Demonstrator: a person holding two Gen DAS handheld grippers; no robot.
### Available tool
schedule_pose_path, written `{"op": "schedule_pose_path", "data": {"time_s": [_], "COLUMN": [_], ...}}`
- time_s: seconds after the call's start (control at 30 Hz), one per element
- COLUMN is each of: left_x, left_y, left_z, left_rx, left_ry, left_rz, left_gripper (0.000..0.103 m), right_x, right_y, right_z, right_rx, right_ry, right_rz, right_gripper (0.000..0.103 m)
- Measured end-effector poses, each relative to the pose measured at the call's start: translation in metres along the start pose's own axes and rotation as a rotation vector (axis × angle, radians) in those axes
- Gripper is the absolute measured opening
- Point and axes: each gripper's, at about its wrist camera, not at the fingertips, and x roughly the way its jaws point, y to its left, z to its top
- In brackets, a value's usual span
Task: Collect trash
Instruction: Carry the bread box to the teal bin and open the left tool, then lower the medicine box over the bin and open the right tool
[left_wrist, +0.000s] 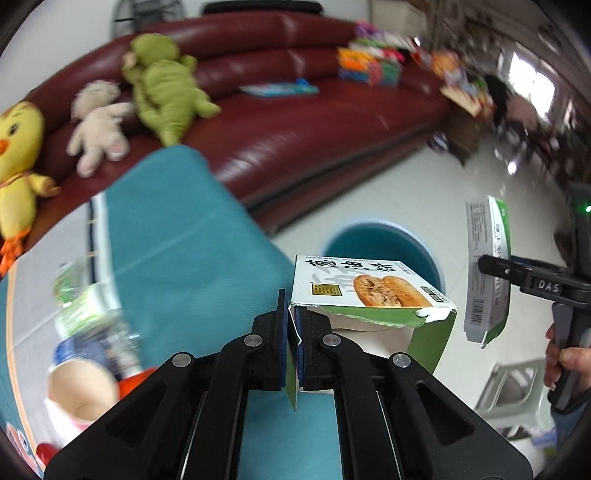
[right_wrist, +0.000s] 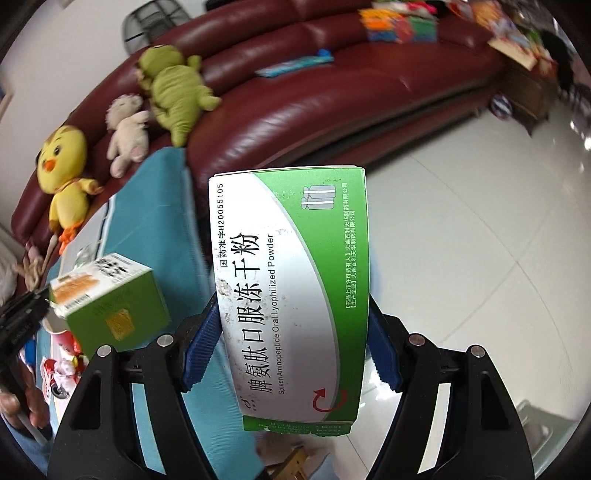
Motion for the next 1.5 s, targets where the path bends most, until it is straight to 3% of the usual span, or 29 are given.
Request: {"op": "schedule_pose_path", "data": {"time_s": [0.27,0.37,0.5,0.7,1.1,1.5], "left_x": [0.066,0.088,0.108,0.109,0.078,0.070], "left_y": [-0.046,-0.058,-0.066,-0.059,-0.032,-0.012], "left_z": [0.022,0.029,0.026,0.021,0.005,-0.004], "left_rx": [0.072,0.083,0.107,0.107,0.011,-0.049], "left_ry": [0.090,0.130,0.159,0.162,0.125,0.135], "left_rz": [-0.015,-0.020,0.004,-0.003,-0.012,-0.041], "left_gripper": [0.005,0.013,0.065,0.067,0.090,0.093], "right_x": [0.023,0.027,0.036,0.048,0.096,0.098], "right_y": [-0.027,-0.032,-0.035,-0.032,-0.007,-0.005], "right_z": [0.002,0.005,0.009,0.017,0.027,0.019], "right_rx": [0.040,0.041,0.036,0.026,-0.032,-0.002], "right_ry": [0.041,0.045,0.061,0.074,0.163,0.202], "right_rz": [0.023,0.024,0.024,0.024,0.009,-0.053], "right_gripper": [0.069,0.069,0.069,0.069,0.069,0.084]}}
